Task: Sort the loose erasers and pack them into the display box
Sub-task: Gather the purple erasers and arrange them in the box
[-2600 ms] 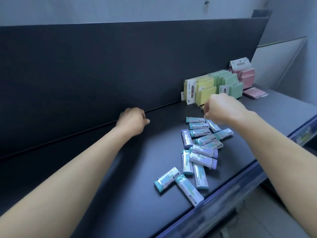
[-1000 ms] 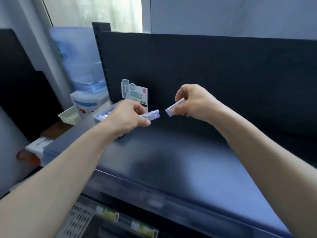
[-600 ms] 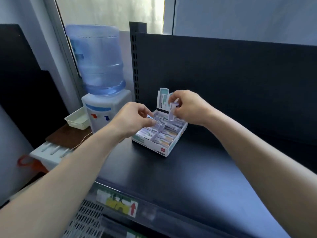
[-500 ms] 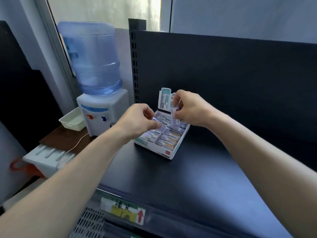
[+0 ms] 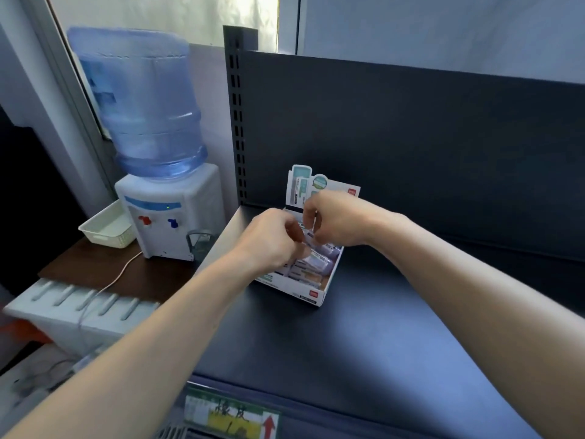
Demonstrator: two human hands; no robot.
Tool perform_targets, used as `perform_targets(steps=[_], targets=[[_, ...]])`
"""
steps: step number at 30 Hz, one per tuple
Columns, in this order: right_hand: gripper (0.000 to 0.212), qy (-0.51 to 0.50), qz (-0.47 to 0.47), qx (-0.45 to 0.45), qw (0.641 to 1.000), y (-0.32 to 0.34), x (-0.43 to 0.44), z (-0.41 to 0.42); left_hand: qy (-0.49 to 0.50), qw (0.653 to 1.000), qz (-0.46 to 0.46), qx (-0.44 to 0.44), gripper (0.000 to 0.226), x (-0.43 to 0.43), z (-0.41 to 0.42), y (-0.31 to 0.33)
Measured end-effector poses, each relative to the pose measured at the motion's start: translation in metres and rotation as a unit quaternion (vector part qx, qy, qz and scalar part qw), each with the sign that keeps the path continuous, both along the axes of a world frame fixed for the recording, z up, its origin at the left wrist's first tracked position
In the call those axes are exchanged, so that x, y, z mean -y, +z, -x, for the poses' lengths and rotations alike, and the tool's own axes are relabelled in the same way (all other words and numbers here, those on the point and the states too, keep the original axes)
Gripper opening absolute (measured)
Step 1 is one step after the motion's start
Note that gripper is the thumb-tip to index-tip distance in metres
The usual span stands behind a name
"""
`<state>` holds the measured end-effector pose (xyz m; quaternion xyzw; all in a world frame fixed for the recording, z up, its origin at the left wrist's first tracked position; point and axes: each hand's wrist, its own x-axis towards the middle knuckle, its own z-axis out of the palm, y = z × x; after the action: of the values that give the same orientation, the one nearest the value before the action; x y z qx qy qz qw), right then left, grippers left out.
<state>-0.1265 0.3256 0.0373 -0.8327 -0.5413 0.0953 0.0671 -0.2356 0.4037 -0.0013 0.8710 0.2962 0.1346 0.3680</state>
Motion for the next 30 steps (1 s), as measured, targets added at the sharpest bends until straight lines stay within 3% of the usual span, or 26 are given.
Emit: perform_targets(steps=[7, 18, 23, 30], targets=[[0.028, 0.018, 0.014, 0.015, 1.0, -0.002, -0.003, -0.003, 0.013, 1.0, -0.008, -0.023, 0.003, 0.006, -0.001, 0.003], [0.031, -0.003, -0.011, 0.032, 0.999, 0.001, 0.002, -0.009, 0.02, 0.999, -0.021, -0.028, 0.015, 0.002, -0.01, 0.004], [0.024, -0.053, -0.067, 0.046, 0.995, 0.009, 0.021, -0.015, -0.011, 1.0, -0.015, -0.006, 0.008, -0.003, -0.018, 0.011], [0.02, -0.128, -0.078, 0.051, 0.987, 0.016, 0.066, -0.027, -0.109, 0.992, -0.035, 0.049, 0.009, 0.028, -0.051, 0.032]])
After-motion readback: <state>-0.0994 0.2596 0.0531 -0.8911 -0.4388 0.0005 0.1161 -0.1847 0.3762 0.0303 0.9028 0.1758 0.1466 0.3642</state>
